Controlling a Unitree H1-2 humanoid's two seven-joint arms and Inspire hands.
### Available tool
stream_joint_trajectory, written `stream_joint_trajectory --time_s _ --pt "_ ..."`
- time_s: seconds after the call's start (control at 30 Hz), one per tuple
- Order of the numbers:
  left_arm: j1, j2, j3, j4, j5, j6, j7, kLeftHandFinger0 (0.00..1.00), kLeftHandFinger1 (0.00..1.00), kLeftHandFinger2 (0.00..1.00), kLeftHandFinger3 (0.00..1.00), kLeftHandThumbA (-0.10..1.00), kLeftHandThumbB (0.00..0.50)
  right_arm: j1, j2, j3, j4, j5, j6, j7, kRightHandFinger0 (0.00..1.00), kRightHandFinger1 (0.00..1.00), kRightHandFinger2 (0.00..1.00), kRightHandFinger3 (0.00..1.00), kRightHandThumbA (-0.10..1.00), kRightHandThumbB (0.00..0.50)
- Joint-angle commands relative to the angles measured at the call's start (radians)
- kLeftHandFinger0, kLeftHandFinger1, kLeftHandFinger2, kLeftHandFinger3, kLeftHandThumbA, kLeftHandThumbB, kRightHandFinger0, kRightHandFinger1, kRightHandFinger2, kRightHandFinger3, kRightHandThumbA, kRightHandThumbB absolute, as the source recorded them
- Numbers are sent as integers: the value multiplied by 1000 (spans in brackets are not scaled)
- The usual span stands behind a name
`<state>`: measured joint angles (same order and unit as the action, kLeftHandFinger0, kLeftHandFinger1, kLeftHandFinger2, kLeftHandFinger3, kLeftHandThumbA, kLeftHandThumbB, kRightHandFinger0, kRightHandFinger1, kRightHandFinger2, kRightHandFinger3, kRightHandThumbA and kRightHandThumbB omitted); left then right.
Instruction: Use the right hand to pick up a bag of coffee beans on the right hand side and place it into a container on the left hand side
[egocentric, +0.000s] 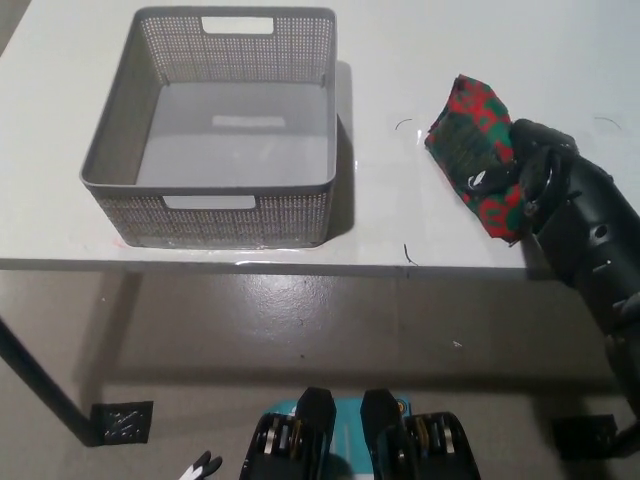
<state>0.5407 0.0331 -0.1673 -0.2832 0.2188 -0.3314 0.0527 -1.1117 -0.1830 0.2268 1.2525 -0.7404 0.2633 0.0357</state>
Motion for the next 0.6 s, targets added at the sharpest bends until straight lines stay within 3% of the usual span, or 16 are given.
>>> stream_joint_trajectory --time_s 0.0,0.03,0.07,0.1,0.2,0.23,0.33,0.4,0.47,0.57 --pt "11 -7 0 -41 -17 -36 0 1000 1000 1000 1000 1000 416 22 39 -78 17 133 -182 -317 70 358 651 677 -100 200" --pt "7 -7 1 -35 -16 -39 1 1000 1000 1000 1000 1000 410 26 38 -87 5 141 -204 -339 6 273 563 581 -100 216" --pt "1 -6 3 -27 -19 -39 1 1000 1000 1000 1000 1000 411 27 37 -94 -5 148 -220 -344 0 222 564 568 -100 205" --pt "-8 -6 5 -20 -21 -36 0 1000 1000 1000 1000 1000 413 27 35 -101 -14 152 -225 -351 0 223 637 596 -100 195" --pt "-35 -3 11 11 -44 -31 -4 1000 1000 1000 1000 1000 398 37 35 -138 -53 185 -267 -382 30 397 822 751 -100 205" --pt "-40 0 13 16 -53 -24 -6 1000 1000 1000 1000 1000 400 39 36 -143 -62 189 -267 -385 51 433 863 816 -100 187" --pt "-85 5 32 56 -63 -8 -2 1000 1000 1000 1000 1000 398 33 35 -148 -116 186 -223 -355 18 451 883 898 -100 178" --pt "-108 9 39 78 -56 -18 3 1000 1000 1000 1000 1000 391 38 29 -141 -134 179 -252 -382 0 474 914 932 -100 181" --pt "-130 8 43 100 -50 -8 1 1000 1000 1000 1000 1000 406 43 21 -139 -148 184 -288 -401 0 502 902 964 -100 144" --pt "-167 4 46 122 -46 15 -6 1000 1000 1000 1000 1000 395 61 18 -144 -240 204 -290 -395 0 493 883 899 -100 156"
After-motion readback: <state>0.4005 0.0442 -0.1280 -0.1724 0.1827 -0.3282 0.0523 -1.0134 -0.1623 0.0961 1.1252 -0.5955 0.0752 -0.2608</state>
